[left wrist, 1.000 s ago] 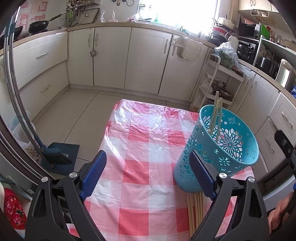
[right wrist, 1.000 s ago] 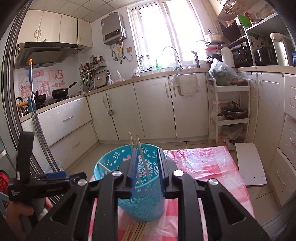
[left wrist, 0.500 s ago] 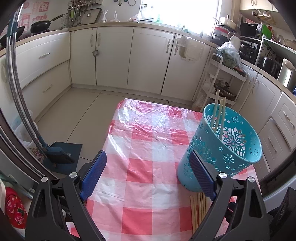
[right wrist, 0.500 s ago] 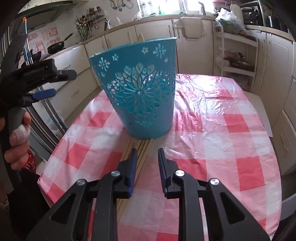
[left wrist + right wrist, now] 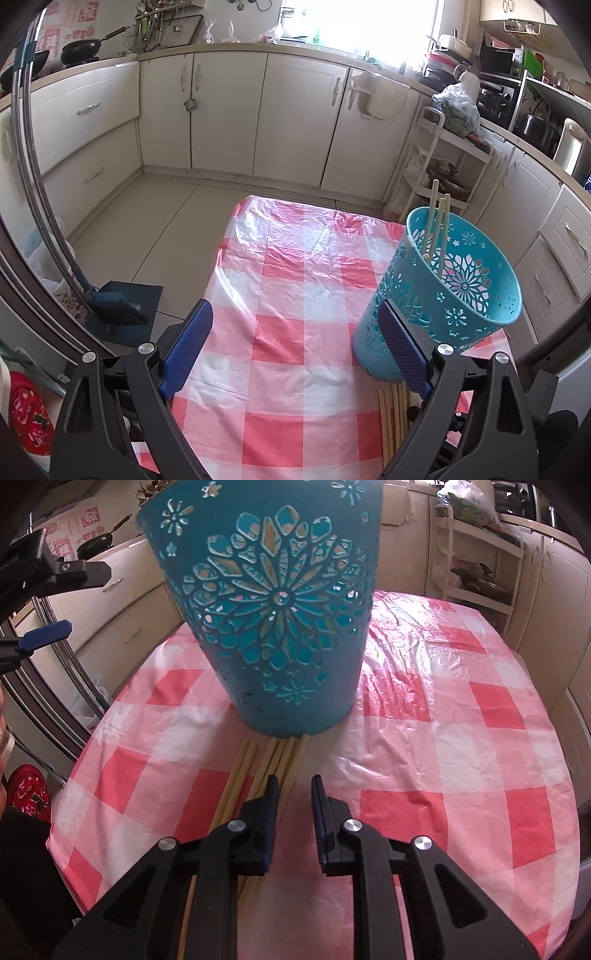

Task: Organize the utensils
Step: 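Lower the right tool back toward the chopstick bundle, then reach the left tool down to the chopsticks and grasp one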

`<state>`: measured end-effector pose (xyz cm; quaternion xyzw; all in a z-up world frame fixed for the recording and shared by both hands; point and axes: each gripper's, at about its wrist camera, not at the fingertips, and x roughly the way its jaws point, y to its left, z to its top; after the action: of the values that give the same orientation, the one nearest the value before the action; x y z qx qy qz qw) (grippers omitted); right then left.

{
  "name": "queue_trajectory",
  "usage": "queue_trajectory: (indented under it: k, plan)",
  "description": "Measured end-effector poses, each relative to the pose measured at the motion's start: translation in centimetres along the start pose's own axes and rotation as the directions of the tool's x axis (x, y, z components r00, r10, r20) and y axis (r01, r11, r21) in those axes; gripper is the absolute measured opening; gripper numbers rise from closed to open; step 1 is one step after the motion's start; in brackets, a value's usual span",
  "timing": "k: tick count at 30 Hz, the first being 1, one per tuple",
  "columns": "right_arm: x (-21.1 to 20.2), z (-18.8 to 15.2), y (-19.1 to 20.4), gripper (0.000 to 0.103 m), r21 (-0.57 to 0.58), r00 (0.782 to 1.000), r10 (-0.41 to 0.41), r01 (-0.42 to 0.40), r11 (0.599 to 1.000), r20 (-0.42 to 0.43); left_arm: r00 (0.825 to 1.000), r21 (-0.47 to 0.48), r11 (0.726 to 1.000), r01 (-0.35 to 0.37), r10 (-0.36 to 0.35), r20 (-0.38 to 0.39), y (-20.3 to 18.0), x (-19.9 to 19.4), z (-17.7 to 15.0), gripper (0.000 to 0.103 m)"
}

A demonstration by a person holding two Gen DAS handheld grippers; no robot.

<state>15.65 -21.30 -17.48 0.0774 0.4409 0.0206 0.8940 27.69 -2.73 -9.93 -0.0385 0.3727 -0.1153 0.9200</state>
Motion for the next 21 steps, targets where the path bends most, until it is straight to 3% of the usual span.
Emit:
queue_trajectory:
  k: [12,17,21]
  plan:
    - [-1.2,-0.8,-1.0,0.012,-0.123,0.996,-0.041,0.031,0.992,-0.079,1.0,0.011,1.0,-0.015,0.015,-0.021,0.3,0.1,-0.5,0.087]
    - [-2.1,-1.7,-3.3,0.012,-0.045,0.997,0.021,-0.025,0.999,-0.077,0.998,0.048,0.999,-0.001,0.004,-0.068,0.2,-0.4,-2.6,0.088]
    - [-1.9,-1.5,-4.1,0.012,0.025,0.996,0.065,-0.063,0.998,-0.067,0.985,0.141,0.989,0.045,-0.02,-0.171,-2.5,0.8,-5.7,0.088]
